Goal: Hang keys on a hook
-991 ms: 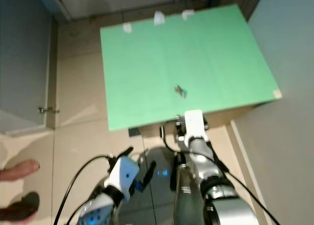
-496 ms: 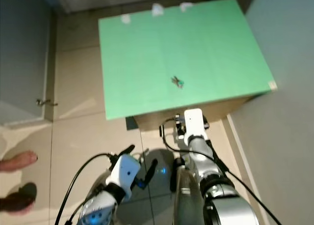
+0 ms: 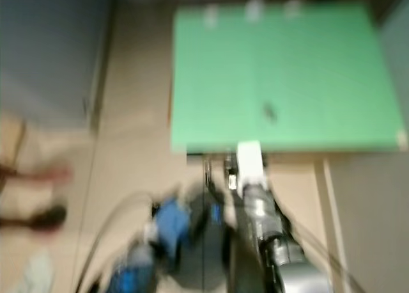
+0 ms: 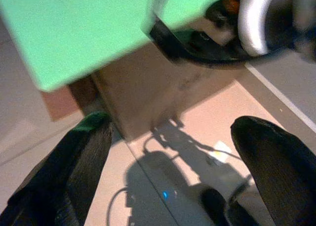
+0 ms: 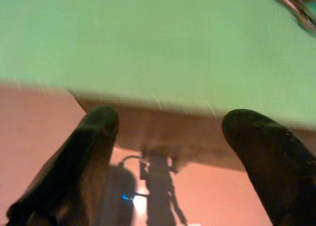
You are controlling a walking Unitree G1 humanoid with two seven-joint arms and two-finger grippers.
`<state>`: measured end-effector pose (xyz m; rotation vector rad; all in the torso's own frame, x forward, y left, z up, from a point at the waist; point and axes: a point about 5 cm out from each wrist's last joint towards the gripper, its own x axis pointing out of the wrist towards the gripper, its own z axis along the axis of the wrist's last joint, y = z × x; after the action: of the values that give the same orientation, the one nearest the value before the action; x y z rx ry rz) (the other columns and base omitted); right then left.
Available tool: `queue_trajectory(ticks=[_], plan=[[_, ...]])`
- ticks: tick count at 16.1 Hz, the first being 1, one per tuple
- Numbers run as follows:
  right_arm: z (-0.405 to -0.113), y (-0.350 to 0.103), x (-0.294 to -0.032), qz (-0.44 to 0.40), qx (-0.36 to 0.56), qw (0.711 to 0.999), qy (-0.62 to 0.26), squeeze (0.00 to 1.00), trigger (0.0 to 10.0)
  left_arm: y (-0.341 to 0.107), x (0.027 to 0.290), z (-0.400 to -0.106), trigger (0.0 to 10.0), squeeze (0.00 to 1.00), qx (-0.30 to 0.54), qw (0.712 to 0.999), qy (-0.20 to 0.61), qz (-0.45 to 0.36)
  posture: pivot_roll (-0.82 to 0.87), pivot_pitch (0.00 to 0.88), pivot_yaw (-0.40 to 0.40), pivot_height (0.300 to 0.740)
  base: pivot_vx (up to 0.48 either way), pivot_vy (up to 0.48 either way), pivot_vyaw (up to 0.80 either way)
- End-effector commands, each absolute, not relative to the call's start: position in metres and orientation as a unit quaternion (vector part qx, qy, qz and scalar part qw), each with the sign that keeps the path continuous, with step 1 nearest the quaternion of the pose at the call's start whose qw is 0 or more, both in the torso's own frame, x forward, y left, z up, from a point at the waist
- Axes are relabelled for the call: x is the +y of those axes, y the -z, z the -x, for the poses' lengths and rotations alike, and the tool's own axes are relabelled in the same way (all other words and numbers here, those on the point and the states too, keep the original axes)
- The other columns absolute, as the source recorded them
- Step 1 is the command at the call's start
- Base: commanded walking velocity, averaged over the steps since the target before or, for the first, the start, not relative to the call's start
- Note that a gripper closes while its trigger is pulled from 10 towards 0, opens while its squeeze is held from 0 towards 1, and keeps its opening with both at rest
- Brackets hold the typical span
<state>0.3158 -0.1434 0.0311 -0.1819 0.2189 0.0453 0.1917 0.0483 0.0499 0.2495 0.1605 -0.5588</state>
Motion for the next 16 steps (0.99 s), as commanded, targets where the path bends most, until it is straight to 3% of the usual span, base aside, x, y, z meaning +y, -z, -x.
queue_trajectory(ticks=[1, 6, 10, 16], plan=[[-0.309, -0.022, -0.140, 0.087, 0.127, 0.988, -0.028, 0.00, 10.0, -0.042, 0.050, -0.186, 10.0, 0.00, 0.106, 0.947, 0.277, -0.126, -0.04, 0.424, 0.071, 0.740, 0.480, 0.000, 0.00], [-0.308, -0.022, -0.139, 0.087, 0.125, 0.988, -0.028, 0.00, 10.0, -0.043, 0.045, -0.190, 10.0, 0.00, 0.112, 0.934, 0.305, -0.150, -0.04, 0.429, 0.074, 0.740, 0.480, 0.000, 0.00], [-0.309, -0.024, -0.147, 0.104, 0.116, 0.988, 0.003, 0.00, 10.0, -0.047, 0.040, -0.192, 10.0, 0.00, 0.105, 0.931, 0.313, -0.155, -0.04, 0.434, 0.078, 0.740, 0.000, 0.000, 0.00], [-0.310, -0.028, -0.142, 0.091, 0.105, 0.989, -0.042, 0.00, 10.0, -0.049, 0.031, -0.184, 10.0, 0.00, 0.108, 0.929, 0.325, -0.142, -0.04, 0.445, 0.077, 0.740, 0.000, 0.000, 0.00]])
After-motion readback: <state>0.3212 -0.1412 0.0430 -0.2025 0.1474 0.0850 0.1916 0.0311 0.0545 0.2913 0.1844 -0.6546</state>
